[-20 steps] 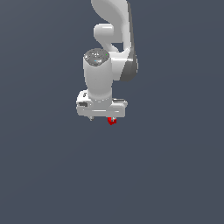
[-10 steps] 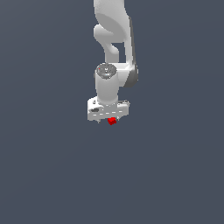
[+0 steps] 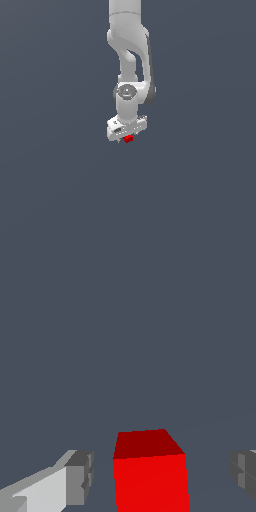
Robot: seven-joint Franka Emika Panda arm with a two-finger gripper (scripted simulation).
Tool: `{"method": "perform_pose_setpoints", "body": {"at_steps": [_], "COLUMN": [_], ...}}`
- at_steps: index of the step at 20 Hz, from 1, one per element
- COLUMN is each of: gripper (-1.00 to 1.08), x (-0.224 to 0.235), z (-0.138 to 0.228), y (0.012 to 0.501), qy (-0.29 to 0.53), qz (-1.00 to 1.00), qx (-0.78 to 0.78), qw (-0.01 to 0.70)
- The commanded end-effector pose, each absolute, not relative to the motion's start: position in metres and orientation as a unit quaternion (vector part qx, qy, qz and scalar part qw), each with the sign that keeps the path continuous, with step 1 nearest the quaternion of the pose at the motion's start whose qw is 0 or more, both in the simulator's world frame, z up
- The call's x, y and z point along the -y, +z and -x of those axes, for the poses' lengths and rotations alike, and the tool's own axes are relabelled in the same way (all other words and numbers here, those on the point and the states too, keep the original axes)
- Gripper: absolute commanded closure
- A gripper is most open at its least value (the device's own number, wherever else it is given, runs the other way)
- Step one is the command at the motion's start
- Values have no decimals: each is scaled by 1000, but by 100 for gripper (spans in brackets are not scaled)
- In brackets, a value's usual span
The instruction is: Pick up the red cube and move it to a goal position.
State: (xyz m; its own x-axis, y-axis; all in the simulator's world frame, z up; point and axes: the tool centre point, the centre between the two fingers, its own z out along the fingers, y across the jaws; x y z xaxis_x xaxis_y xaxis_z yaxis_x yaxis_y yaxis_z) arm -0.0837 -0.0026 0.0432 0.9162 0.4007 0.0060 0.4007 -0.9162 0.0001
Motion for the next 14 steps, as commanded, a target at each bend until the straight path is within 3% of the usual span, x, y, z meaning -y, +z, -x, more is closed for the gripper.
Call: {"method": "perform_pose_setpoints", "body": {"at_steps": [1,8,9,14], "gripper": [-92,-92,108,108], "x": [1,1,1,1], "z": [91,99,99,99], "y": [32,20,20,20], "qy": [-2,0,0,0], "qz": [975,970,970,970], "qx": [223,242,242,242], "qw": [1,0,0,0]}}
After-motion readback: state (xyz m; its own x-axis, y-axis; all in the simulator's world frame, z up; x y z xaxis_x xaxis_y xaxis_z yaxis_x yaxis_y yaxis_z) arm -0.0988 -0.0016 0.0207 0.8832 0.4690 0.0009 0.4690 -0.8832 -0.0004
